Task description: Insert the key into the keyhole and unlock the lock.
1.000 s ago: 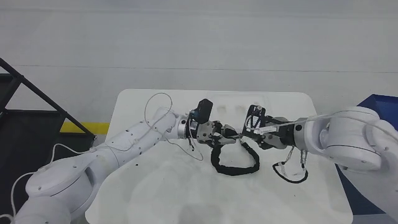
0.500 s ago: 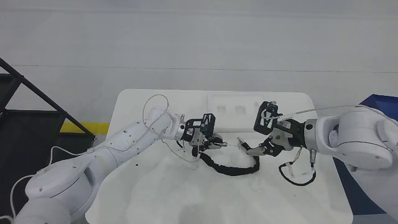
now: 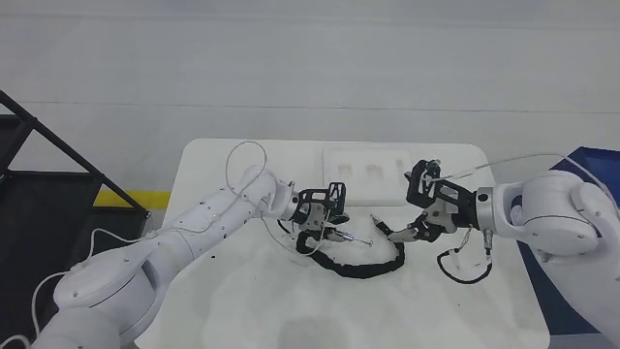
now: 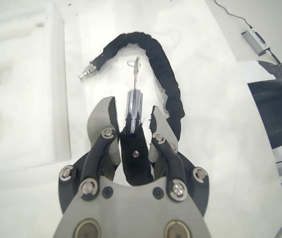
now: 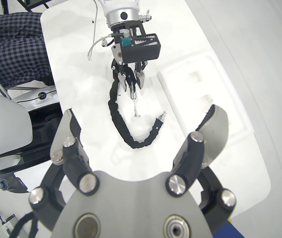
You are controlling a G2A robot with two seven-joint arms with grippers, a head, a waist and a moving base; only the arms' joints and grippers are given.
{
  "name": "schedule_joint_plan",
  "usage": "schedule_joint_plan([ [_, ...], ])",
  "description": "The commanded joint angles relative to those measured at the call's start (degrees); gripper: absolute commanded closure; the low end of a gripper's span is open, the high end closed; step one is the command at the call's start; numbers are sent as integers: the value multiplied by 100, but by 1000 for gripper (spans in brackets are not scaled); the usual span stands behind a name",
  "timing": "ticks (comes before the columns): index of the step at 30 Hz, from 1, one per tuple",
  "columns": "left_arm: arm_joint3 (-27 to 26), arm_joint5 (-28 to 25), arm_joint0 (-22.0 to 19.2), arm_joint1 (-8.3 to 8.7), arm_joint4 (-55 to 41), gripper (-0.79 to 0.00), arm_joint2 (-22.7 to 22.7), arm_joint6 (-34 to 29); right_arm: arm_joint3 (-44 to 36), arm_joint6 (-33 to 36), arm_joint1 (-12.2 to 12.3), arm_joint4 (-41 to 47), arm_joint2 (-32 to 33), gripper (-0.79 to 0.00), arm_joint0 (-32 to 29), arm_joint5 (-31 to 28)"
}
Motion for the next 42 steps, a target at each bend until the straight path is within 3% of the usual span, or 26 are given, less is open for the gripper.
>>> schedule_joint_plan([
  [1,22,-2,-83,6,50,-785,-53,89,179,-156,-16,28,-28,-785,59,-207],
  [7,-64,-2,-490,205,65,-785,-235,750,651,-592,-91,23,-190,-785,393,-877],
  [16,108,-2,-1339,761,85,-785,-384,2024,2076,-1415,-345,72,-670,-785,1369,-1568],
  [20,109,-2,-1670,982,80,-785,-250,2615,2866,-1647,-490,227,-938,-785,1929,-1997],
  [26,145,-2,-2159,1225,-196,-785,332,3191,3330,-1571,-620,172,-1281,-785,2739,-2015],
  [29,185,-2,-2394,1301,-388,-785,605,3265,3468,-1468,-641,227,-1435,-785,3047,-2015],
  [33,124,-2,-2430,1323,-679,-785,605,3119,3741,-1491,-671,290,-1624,-785,3336,-2015],
  [42,118,-2,-2425,1322,-732,-785,605,3088,3740,-1491,-671,290,-1624,-785,3336,-2015],
])
